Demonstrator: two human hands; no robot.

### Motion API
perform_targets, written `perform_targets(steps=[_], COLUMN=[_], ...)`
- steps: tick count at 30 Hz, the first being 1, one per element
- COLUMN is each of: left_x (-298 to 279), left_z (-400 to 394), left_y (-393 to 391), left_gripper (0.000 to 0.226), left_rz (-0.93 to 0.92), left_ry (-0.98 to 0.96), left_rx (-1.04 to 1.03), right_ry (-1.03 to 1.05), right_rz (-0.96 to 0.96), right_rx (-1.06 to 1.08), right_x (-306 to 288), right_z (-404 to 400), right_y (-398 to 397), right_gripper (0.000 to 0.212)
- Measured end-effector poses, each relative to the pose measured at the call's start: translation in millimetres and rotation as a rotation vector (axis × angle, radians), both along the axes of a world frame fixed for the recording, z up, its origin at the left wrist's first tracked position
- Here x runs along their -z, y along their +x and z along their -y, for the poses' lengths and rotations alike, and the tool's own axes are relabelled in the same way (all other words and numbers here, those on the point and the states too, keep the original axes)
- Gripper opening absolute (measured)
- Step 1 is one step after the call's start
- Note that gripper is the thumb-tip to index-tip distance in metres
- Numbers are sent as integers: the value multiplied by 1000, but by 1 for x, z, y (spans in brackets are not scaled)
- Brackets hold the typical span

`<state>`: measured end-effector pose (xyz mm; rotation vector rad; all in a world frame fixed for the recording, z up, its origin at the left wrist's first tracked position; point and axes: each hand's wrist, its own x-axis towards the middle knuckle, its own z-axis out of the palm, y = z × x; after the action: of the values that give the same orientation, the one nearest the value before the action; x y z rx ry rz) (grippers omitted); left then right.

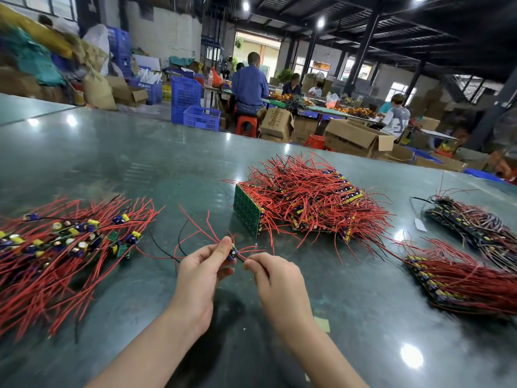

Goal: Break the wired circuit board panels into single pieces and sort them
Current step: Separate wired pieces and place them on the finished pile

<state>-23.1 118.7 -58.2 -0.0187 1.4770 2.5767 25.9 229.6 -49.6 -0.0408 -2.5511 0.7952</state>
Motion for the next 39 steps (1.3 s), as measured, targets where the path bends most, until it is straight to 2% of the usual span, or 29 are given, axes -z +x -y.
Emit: perform_targets(steps=[4, 8, 11, 21, 27, 30, 32, 35, 39], left_x=[-4, -3, -1, -4, -7, -10, -14, -15, -9], left_z=[6, 8, 7, 27, 36, 42, 43, 34, 17], left_y=[-7, -9, -8, -29, -36, -36, -33, -21, -4], left_gripper=[18, 18, 19, 21, 23, 26, 28, 17, 26], left_rz=[0, -10, -12, 69, 140, 156, 136, 70, -9], left_ry=[68, 93, 95, 176, 240, 213, 152, 64, -37], left_rx=[-57, -63, -53, -182, -239, -151, -4, 180, 298], right_ry=[49, -254, -330, -245, -110, -91, -250, -536, -516], right_rz=[-21, -18, 30, 8, 33, 116, 175, 149, 173], right_rx=[25, 45, 13, -22, -60, -151, -195, -202, -196], right_x=[0, -3, -5, -5, -9, -12, -17, -22, -19], right_z=[1, 0, 0, 3, 3, 3, -1, -5, -4], right_y=[0, 1, 3, 6, 9, 14, 16, 14, 10], right_gripper=[19, 16, 22, 30, 19, 23, 28, 35, 27])
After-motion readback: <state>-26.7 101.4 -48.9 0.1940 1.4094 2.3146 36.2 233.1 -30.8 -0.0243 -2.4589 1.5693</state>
